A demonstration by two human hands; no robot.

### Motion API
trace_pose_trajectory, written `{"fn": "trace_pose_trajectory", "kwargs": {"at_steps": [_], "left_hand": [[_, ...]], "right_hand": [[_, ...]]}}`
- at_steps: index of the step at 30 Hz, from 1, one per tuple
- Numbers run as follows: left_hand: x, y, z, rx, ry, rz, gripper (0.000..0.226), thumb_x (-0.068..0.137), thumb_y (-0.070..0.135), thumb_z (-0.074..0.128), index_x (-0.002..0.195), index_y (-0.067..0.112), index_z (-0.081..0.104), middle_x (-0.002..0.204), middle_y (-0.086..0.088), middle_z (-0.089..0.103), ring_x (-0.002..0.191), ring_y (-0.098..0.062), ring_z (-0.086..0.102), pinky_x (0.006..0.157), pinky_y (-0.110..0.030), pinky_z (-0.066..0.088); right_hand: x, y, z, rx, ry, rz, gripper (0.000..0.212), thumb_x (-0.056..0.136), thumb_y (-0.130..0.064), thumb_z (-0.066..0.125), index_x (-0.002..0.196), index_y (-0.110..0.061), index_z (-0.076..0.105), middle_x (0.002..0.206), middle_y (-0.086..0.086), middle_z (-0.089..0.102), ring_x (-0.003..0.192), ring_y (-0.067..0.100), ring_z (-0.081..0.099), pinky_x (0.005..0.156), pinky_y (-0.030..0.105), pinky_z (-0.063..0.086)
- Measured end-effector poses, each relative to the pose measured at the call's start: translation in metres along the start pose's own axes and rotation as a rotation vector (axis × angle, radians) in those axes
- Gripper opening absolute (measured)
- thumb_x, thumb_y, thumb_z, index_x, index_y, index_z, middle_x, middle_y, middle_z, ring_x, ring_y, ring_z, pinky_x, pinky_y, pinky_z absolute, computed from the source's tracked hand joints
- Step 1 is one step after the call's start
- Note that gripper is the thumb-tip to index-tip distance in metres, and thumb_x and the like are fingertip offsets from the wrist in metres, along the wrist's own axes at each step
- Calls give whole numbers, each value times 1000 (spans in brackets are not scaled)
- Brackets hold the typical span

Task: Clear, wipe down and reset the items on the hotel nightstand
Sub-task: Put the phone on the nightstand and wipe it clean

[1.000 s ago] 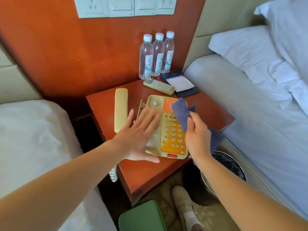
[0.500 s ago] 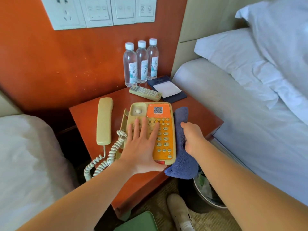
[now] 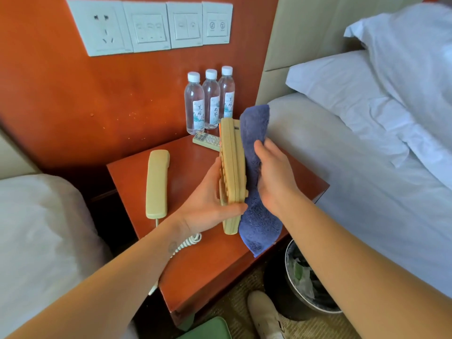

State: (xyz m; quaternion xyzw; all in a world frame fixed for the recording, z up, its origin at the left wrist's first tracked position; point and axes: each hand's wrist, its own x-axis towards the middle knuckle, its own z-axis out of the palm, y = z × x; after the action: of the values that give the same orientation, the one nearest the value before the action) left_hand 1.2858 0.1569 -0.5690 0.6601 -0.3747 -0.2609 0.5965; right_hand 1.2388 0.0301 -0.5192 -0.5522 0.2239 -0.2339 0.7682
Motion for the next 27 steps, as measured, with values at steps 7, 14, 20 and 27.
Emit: {"fn": "trace_pose_trajectory", "kwargs": {"at_steps": [7,14,20,27], "left_hand": [[12,11,15,37,77,23,94,69,16,75,146,16,20,127,-9,51,107,2,57,84,-12,47],[27,8,28,169,24,-52,135,54,40,73,151,33,-21,161,-10,13,148,-25,21,113,-49,36],[25,10,18,177,-30,-114,134,57,29,69,145,39,-32,145,-24,33,87,-11,56,69,-29,52],[16,16,12,132,-19,-104,131,75,1,70,143,38,-36,141,-11,41,89,-11,61,63,-21,53]], "right_hand": [[-24,-5,-3,-444,-2,-142,24,93,-19,54,104,-30,73,106,-10,73,106,10,66,99,41,50],[-2,-15,2,-1025,-180,-247,46,104,-23,38,150,-26,34,161,-7,18,147,10,15,111,21,17],[82,-27,20,-1082,-248,-109,45,106,-26,31,150,-19,34,158,2,28,145,22,23,118,31,16],[62,-30,17,-997,-178,-91,43,106,-27,32,145,-12,42,151,7,40,140,26,34,113,35,24]]}}
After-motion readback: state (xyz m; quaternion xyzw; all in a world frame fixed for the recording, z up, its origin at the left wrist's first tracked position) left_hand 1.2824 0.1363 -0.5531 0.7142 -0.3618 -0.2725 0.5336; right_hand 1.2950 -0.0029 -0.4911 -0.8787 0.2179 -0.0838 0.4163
